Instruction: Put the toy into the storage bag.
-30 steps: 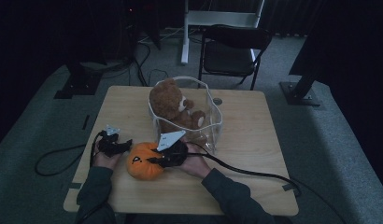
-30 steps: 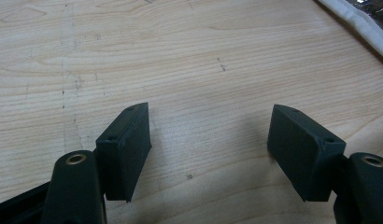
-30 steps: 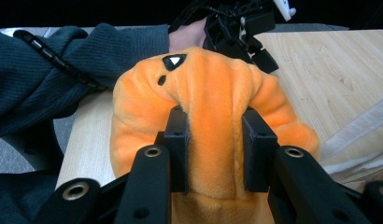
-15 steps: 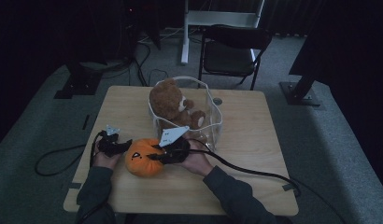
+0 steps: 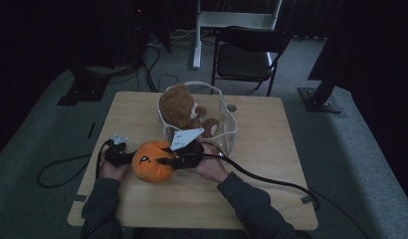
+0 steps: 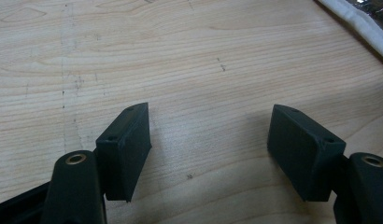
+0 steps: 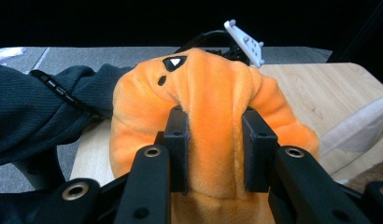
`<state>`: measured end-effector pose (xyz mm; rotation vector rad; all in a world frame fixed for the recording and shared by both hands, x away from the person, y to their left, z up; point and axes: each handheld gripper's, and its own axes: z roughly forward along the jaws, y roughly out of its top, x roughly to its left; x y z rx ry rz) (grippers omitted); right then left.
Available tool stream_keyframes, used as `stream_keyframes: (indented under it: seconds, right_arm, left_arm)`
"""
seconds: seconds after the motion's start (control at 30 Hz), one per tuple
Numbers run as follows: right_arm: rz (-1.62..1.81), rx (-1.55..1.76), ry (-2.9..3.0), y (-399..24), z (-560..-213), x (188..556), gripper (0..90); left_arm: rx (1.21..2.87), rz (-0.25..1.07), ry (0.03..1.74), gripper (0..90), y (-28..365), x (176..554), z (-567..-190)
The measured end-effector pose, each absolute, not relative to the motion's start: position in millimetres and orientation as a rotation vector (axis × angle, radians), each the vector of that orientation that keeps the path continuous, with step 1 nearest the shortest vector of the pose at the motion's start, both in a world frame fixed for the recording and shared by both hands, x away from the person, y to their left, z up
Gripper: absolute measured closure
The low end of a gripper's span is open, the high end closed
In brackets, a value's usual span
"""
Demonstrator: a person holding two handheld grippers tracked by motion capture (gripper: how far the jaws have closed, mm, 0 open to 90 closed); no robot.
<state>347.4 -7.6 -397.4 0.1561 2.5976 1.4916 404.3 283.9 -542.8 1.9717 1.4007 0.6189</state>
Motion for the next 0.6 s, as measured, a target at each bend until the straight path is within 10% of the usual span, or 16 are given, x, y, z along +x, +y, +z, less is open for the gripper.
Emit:
stream_keyframes:
  seconds: [0.6]
  right_arm:
    - [1.514, 0.140, 2.566, -11, -382, 350, 68.0]
  left_arm:
    - [1.970, 0.619, 1.402, 30.6, 284, 404, -543]
